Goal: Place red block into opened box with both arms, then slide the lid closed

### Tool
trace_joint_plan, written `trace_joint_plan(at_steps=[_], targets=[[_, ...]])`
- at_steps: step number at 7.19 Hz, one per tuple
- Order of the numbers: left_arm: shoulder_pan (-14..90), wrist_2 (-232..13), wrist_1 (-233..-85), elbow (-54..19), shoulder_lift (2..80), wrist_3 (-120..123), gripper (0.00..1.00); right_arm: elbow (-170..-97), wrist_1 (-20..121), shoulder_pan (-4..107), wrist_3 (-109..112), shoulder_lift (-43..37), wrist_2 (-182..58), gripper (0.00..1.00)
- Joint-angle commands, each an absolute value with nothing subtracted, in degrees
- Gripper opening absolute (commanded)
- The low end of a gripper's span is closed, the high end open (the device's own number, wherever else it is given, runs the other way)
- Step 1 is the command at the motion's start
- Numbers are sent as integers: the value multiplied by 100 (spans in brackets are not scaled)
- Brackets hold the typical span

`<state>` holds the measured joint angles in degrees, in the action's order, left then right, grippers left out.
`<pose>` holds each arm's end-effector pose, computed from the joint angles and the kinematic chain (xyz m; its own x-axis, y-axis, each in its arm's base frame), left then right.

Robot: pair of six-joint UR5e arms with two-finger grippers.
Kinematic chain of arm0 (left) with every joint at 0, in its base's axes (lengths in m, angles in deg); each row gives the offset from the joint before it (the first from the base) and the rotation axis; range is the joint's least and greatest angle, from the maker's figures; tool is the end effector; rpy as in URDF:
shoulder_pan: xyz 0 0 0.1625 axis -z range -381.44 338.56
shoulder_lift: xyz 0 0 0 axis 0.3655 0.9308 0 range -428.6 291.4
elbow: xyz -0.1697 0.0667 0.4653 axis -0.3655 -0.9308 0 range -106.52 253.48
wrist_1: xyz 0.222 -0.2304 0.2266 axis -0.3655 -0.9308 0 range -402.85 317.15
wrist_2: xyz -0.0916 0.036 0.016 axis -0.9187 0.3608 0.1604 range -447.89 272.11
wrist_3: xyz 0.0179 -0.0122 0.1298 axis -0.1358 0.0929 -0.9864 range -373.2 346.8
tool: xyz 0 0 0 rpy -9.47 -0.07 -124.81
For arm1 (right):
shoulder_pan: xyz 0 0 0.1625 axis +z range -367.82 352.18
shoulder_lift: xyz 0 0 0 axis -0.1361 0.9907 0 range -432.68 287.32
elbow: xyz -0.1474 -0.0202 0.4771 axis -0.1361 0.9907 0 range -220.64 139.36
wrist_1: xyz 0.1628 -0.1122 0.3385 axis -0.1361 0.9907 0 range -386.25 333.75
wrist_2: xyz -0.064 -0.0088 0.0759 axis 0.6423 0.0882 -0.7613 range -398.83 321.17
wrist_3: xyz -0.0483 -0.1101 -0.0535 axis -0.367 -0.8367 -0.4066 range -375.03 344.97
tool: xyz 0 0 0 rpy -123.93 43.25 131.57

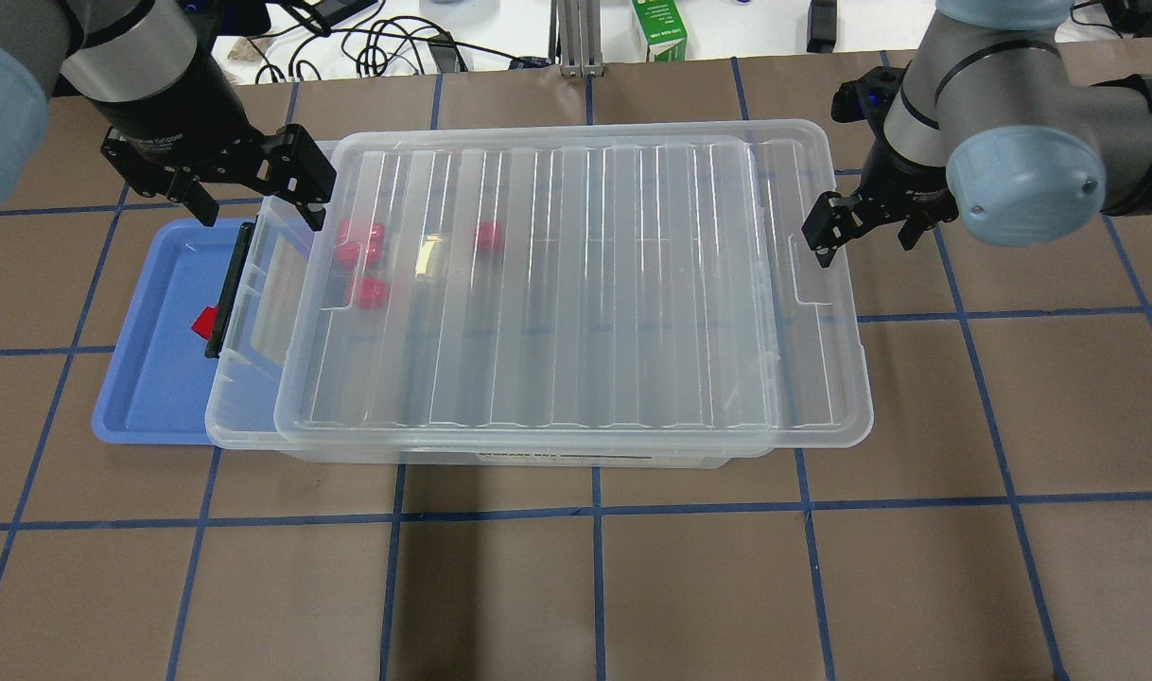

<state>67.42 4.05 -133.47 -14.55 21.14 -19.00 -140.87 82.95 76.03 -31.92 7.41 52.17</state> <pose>-0.1194 -0.4720 0.5479 -0.9961 0.0801 -0.0364 0.0810 0.9964 -0.0245 0.0735 -0.5407 0.3948 -0.9824 -0.1866 0.0121 -0.1864 0.9823 0.0206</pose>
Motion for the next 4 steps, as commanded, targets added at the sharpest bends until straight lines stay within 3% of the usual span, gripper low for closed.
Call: trace_joint_plan(at_steps=[1, 4], targets=[[6742, 405, -13347, -1450, 2114, -1900, 100, -14084, 8299, 7410, -3462, 747, 5231, 100], [6742, 405, -13347, -1450, 2114, -1900, 100, -14040, 8299, 7208, -3717, 747, 5248, 100]])
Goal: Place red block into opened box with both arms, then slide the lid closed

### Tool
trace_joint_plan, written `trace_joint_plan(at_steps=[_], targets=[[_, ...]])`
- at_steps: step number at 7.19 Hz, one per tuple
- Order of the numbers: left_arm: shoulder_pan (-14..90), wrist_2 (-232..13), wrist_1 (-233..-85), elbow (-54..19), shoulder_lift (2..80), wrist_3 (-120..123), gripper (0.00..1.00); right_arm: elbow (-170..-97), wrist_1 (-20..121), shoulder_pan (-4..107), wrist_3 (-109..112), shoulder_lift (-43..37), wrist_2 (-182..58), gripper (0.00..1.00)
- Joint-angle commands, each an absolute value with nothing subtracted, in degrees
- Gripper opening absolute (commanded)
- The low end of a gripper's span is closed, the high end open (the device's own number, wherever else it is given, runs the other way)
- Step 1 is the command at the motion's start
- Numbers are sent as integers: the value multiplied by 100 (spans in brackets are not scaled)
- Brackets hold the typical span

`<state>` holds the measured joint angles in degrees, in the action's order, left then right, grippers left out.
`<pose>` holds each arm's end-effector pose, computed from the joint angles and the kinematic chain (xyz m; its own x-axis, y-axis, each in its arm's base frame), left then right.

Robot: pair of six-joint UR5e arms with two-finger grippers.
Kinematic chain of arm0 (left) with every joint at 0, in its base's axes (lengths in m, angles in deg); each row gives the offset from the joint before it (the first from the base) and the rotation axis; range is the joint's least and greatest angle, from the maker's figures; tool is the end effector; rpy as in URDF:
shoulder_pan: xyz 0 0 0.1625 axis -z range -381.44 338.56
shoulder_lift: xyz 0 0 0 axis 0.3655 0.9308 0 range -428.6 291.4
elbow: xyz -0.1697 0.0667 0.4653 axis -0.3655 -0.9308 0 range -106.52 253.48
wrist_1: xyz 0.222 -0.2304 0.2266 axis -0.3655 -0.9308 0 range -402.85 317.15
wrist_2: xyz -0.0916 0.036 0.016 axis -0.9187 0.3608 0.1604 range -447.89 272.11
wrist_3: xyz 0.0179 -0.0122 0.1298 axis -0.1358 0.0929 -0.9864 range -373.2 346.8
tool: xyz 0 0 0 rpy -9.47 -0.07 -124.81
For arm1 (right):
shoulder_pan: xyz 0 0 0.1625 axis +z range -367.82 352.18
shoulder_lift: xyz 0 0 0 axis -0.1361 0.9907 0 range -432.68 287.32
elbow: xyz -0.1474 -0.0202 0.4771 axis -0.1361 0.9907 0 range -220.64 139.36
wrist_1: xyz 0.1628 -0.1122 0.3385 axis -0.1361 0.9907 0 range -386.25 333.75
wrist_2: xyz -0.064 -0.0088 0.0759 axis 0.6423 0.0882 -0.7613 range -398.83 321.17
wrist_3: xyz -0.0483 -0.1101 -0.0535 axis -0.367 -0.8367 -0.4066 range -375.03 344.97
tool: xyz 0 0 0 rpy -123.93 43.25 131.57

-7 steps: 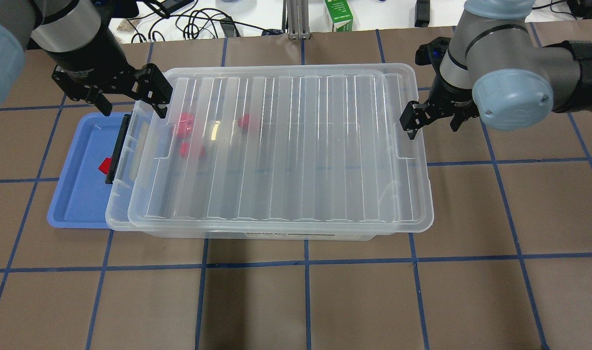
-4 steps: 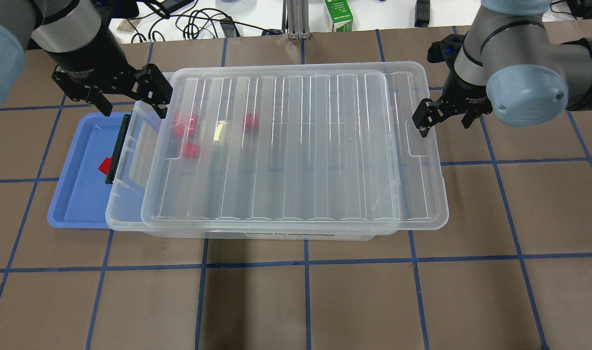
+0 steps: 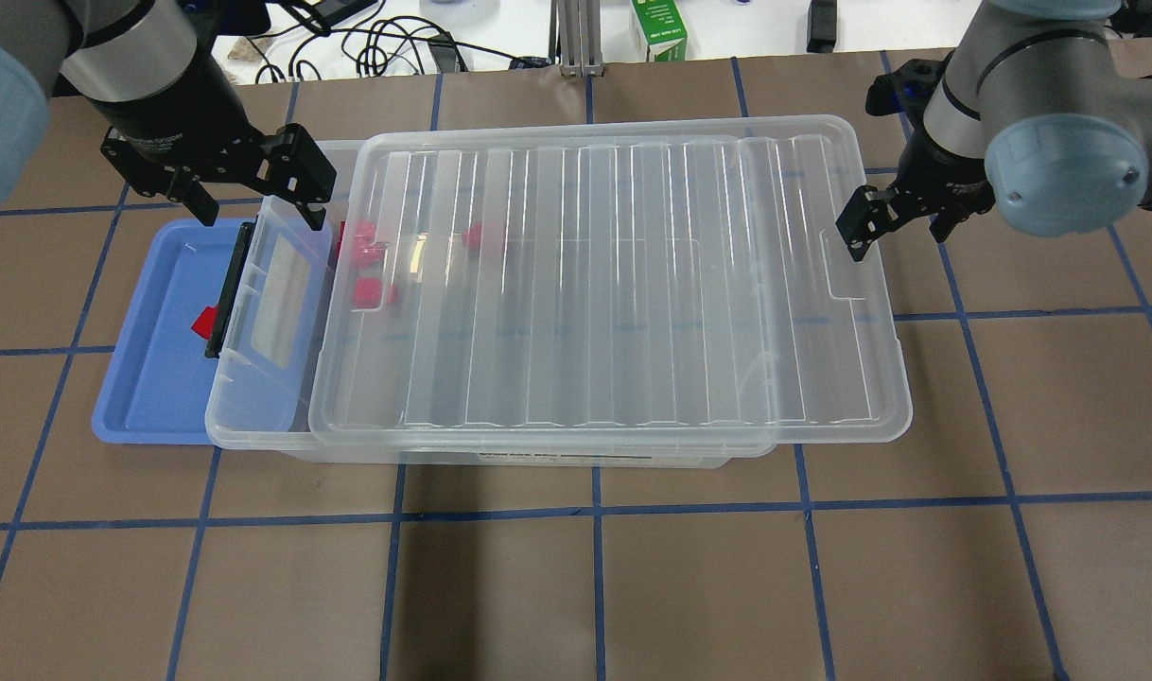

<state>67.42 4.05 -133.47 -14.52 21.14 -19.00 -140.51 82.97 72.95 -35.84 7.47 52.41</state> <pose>-0.1194 -0.4720 0.5482 -0.9961 0.0801 -0.0365 0.0810 0.9964 -0.0250 0.0436 -0.5451 0.3982 -0.9794 -0.2010 0.0173 -0.2007 0.9795 0.0157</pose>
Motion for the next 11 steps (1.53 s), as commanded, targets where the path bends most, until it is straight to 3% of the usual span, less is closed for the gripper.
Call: trace_joint_plan(at_steps=[1, 11], targets=[[6742, 405, -13347, -1450, 2114, -1900, 100, -14040, 8299, 7129, -3831, 747, 5248, 100], [6733, 405, -13347, -1458, 2114, -1900, 100, -13883, 8282, 6627, -4684, 747, 5529, 100]])
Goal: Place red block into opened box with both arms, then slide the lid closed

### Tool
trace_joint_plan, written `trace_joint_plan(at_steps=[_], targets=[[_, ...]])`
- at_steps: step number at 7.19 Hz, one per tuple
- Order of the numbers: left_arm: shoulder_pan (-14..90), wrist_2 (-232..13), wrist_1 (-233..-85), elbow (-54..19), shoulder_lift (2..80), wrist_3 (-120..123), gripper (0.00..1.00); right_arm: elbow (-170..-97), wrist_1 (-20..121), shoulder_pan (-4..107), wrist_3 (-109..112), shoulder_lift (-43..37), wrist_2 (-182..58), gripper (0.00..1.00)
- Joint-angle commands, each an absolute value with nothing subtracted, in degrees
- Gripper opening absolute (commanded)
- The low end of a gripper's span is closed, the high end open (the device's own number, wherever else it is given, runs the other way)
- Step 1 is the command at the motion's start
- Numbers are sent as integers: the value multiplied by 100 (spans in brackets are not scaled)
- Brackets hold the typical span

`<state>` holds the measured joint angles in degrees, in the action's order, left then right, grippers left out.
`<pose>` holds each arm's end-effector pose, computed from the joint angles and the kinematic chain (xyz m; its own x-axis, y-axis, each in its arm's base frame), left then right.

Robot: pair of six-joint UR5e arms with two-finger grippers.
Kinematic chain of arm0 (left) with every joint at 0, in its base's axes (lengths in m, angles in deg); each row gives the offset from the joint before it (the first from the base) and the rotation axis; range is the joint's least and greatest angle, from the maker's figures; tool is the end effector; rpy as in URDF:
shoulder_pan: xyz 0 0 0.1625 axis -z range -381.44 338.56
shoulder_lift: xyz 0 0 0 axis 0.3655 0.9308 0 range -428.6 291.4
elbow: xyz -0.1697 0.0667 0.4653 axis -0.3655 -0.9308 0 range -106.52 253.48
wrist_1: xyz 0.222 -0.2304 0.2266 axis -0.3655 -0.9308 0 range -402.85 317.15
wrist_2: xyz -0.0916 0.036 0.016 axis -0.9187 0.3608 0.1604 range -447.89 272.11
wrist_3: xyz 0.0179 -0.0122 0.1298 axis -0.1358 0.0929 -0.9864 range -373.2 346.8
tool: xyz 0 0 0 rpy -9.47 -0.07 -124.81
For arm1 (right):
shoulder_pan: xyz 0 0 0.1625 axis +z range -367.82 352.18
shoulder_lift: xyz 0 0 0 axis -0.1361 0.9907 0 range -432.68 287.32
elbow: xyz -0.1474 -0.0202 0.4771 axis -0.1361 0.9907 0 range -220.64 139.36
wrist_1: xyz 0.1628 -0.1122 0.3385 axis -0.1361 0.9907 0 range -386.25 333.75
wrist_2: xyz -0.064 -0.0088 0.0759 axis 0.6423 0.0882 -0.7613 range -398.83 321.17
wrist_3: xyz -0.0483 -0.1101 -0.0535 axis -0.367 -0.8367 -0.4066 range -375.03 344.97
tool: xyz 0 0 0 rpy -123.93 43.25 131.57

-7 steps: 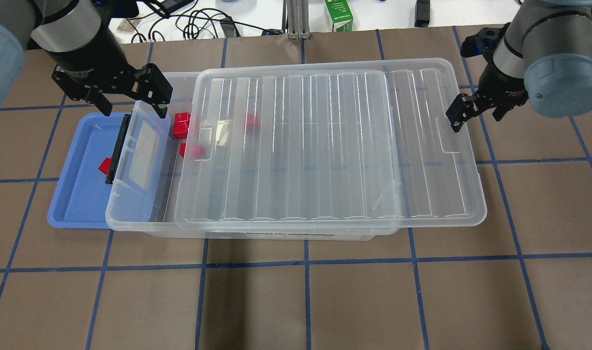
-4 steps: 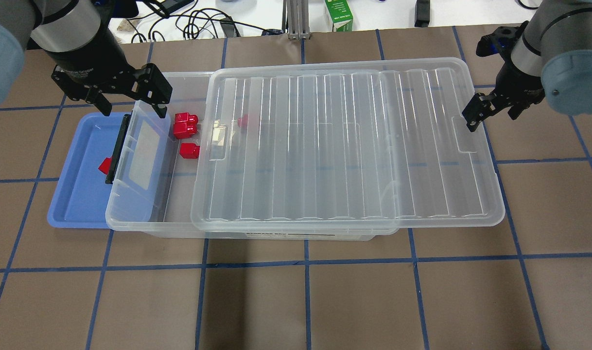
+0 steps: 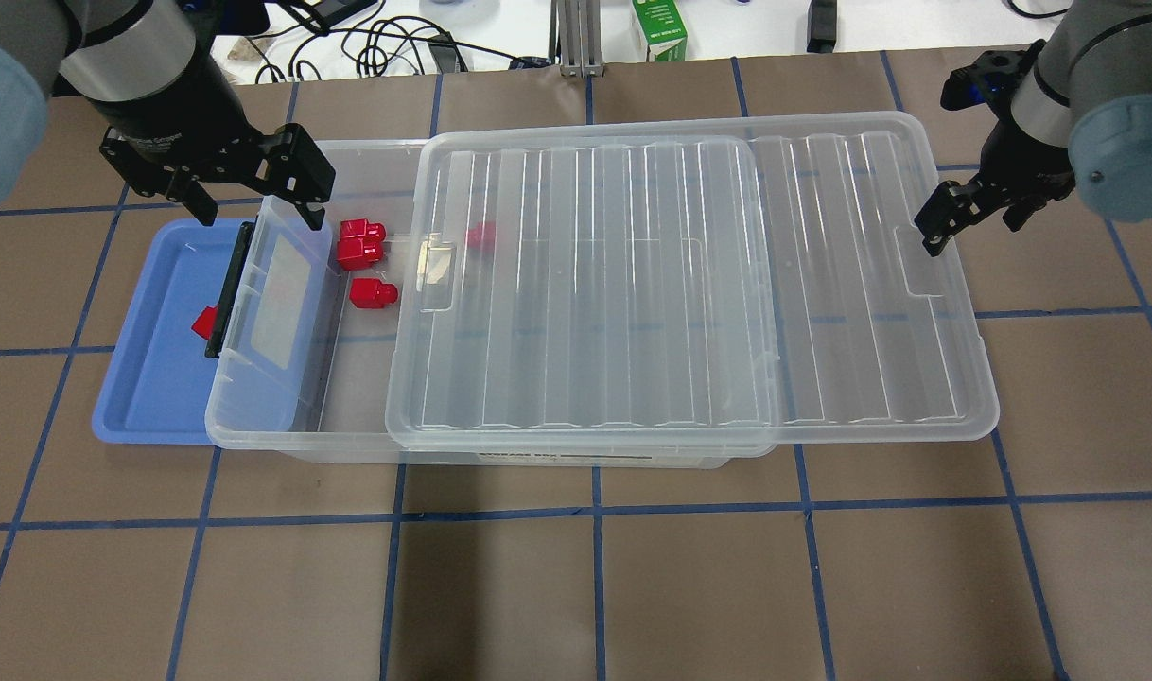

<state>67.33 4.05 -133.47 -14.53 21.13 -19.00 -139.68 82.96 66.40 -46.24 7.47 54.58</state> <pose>-0.1186 -0.4721 0.5482 -0.9962 0.0785 -0.0365 0.0795 0.9965 -0.0250 -0.0247 -0.5487 0.4049 -0.9624 -0.2662 0.0539 -0.2652 0.9639 0.0259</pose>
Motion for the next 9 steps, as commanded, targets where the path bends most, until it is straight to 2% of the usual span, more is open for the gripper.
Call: trace_joint_plan(at_steps=[1, 6, 9], targets=[[6733, 405, -13347, -1458, 2114, -1900, 100, -13899, 8290, 6627, -4685, 739, 5521, 100], [6742, 405, -13347, -1458, 2114, -1900, 100, -13820, 8020, 6680, -4527, 1079, 5512, 100], [6611, 422, -13347, -1363, 2113, -2049, 100, -13532, 7450, 6986, -2900, 1537, 5415, 100]])
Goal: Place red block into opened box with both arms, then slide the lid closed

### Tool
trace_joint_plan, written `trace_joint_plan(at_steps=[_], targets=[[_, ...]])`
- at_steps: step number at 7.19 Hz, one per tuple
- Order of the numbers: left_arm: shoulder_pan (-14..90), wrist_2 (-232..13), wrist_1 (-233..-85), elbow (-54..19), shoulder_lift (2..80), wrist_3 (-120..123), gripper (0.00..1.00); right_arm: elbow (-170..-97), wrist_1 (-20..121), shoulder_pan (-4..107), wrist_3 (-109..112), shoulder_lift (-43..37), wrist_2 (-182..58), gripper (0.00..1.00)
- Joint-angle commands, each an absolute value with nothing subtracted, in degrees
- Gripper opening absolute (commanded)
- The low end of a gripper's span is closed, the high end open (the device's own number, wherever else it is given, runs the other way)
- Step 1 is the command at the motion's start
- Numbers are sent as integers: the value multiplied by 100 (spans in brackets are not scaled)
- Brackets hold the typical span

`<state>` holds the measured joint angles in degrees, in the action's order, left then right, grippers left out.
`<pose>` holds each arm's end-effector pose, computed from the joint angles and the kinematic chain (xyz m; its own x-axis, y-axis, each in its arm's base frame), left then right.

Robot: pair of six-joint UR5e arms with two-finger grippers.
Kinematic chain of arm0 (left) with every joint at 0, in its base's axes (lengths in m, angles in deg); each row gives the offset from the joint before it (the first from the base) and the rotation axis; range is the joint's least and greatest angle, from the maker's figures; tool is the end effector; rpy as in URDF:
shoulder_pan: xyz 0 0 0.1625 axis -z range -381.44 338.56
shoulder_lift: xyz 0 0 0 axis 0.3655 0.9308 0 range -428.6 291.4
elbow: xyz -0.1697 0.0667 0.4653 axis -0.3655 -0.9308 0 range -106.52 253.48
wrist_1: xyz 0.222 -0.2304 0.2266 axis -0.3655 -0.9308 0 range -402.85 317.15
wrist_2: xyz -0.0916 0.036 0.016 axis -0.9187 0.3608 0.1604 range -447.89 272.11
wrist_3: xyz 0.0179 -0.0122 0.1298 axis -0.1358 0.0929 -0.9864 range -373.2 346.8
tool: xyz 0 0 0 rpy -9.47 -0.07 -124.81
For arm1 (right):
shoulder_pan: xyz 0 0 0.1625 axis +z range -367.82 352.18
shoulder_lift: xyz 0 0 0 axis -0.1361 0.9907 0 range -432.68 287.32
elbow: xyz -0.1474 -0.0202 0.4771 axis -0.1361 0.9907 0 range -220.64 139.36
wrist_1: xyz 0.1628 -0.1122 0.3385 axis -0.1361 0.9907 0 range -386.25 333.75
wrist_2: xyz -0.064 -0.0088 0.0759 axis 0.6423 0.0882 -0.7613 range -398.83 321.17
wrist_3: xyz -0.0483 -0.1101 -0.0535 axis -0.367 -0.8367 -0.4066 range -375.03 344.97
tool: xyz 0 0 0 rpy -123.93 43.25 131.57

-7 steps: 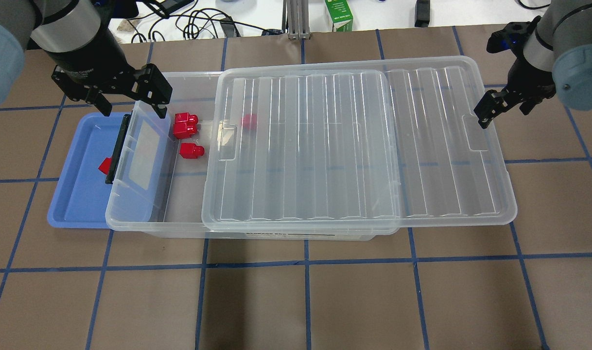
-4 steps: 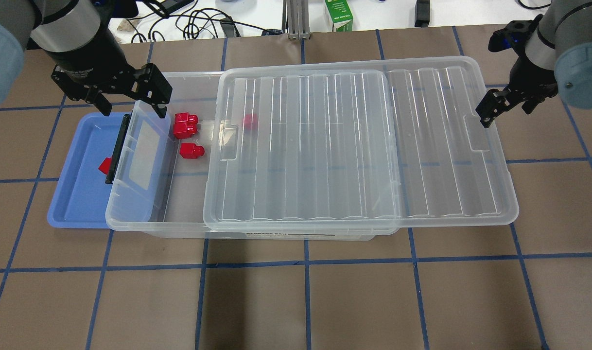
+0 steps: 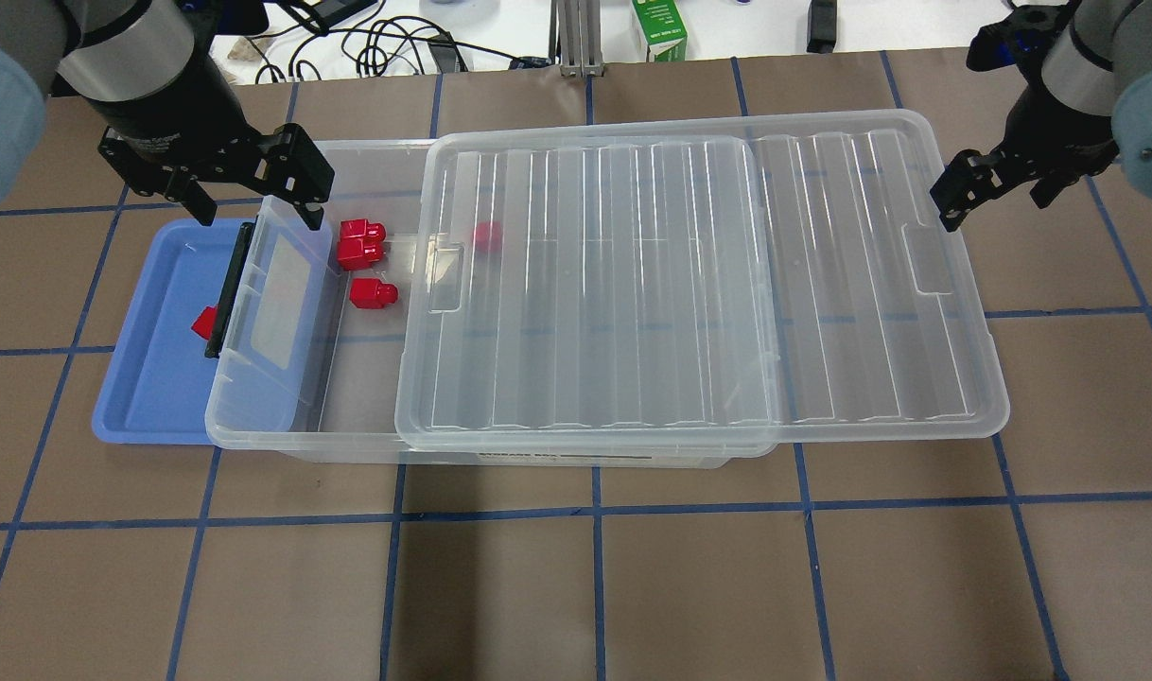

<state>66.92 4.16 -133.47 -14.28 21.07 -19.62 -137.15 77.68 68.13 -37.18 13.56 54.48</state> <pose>-0.1150 -0.4731 0.5507 -0.9959 0.0819 -0.0393 0.0831 0.9961 -0.0297 -0.0003 -0.5189 0.4708 -0.9875 -0.1372 0.0776 -0.1405 0.9894 -0.0375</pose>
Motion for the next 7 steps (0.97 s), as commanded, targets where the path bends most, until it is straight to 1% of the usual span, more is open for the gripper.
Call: trace_joint_plan(at_steps=[1, 2, 5, 6, 7], targets=[[6366, 422, -13399, -1457, 2105, -2389, 100, -13226, 7029, 7196, -2483, 1556, 5468, 100], [6059, 335, -13382, -1537, 2288, -3045, 100, -12996, 6816, 7398, -1956, 1573, 5451, 100], [4927, 291, -13207, -1704, 2885, -5059, 100, -13099, 6647, 8048, -1767, 1504, 5406, 100], [4687, 90, -12432, -1878, 3209, -5743, 100, -13091, 6656, 8042, -1810, 1538, 5433, 100], [4450, 88, -11998, -2106, 3465, -6202, 100, -13108, 6656, 8025, -1767, 1521, 5450, 100]])
